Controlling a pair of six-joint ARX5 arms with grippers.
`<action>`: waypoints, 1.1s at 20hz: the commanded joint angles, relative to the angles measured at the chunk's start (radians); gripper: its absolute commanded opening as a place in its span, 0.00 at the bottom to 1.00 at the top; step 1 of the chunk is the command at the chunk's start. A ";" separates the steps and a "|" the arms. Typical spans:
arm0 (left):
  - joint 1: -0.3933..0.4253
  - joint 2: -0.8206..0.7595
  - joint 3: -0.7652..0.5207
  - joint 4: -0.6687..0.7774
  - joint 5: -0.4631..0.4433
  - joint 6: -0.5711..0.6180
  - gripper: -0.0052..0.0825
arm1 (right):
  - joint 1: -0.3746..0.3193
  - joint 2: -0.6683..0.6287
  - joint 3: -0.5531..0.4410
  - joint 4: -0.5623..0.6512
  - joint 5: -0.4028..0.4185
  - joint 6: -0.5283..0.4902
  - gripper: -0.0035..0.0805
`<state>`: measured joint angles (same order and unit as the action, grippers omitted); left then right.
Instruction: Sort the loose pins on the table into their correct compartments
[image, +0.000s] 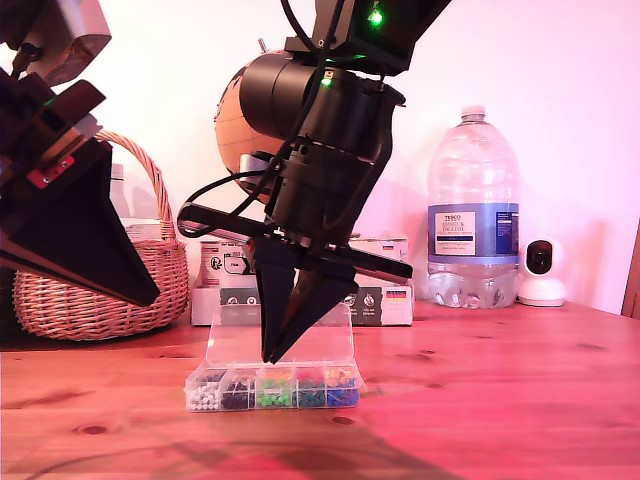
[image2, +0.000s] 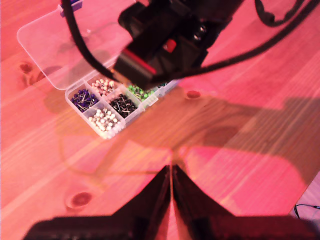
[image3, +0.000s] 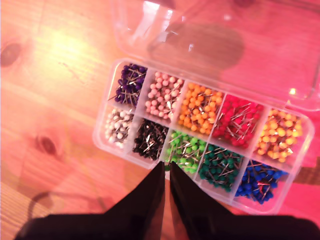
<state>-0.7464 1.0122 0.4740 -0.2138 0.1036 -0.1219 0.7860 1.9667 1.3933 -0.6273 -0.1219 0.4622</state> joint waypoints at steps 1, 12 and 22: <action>-0.003 0.009 -0.008 0.003 0.000 -0.002 0.04 | -0.002 0.018 0.013 0.005 0.002 -0.008 0.03; -0.003 0.009 -0.008 -0.006 0.000 -0.002 0.04 | -0.002 0.018 0.013 -0.003 0.002 -0.021 0.10; -0.003 0.009 -0.008 -0.023 -0.001 0.009 0.04 | -0.002 0.013 0.014 0.008 0.002 -0.042 0.03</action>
<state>-0.7464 1.0122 0.4740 -0.2413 0.1032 -0.1207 0.7849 1.9667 1.3933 -0.6212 -0.1211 0.4313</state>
